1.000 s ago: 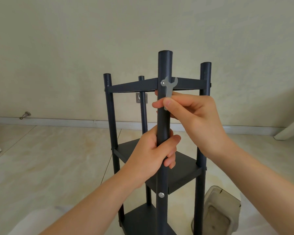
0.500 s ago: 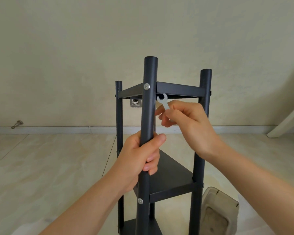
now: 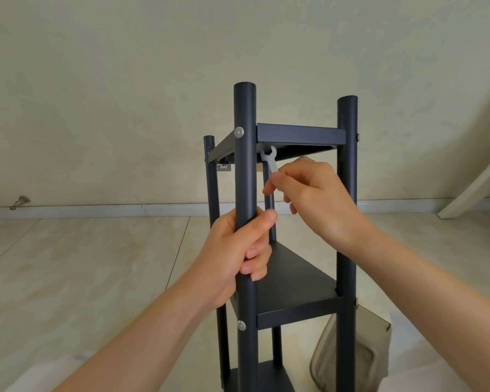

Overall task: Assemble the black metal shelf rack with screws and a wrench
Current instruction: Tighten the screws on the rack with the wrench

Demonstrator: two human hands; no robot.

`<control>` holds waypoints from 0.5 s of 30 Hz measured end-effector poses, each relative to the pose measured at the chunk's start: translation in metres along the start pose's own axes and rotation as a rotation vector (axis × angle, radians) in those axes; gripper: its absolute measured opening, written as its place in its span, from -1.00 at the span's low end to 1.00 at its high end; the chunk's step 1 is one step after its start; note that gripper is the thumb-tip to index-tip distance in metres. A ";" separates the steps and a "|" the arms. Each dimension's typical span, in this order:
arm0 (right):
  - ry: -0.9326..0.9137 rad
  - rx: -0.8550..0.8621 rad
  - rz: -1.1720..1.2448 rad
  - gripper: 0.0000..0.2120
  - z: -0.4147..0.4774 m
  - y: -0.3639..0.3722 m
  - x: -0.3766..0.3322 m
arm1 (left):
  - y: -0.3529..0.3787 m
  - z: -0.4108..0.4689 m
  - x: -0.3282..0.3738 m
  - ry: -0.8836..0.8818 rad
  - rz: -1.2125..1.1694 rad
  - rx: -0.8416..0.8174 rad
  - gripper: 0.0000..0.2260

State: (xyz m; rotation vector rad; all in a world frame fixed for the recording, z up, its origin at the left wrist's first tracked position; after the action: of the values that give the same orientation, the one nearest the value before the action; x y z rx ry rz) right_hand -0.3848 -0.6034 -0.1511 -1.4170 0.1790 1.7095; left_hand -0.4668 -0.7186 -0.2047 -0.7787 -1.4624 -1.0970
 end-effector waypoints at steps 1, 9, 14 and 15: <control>0.008 0.005 -0.003 -0.70 0.000 -0.001 0.000 | 0.000 0.001 0.000 -0.008 0.003 0.002 -0.67; 0.034 0.029 0.088 -0.67 0.002 -0.004 -0.004 | 0.003 -0.001 -0.001 -0.025 0.024 -0.021 -0.64; -0.018 0.074 0.145 -0.70 0.003 -0.002 -0.010 | 0.006 -0.002 0.000 -0.019 0.020 -0.042 -0.65; -0.026 0.085 0.158 -0.70 0.004 -0.001 -0.011 | 0.006 -0.002 0.000 -0.021 0.018 -0.040 -0.65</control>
State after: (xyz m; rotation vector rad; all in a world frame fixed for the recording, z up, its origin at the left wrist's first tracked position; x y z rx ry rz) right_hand -0.3873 -0.6064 -0.1404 -1.3473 0.3528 1.8253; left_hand -0.4607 -0.7182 -0.2037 -0.8324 -1.4526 -1.1107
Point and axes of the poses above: each hand's wrist, its own z-axis towards the middle knuckle, its own y-axis out of the palm, x = y × z, the point moved 3 cm from there along z, towards the middle knuckle, and after that the axes turned 2 degrees about -y, right-handed, at the moved point
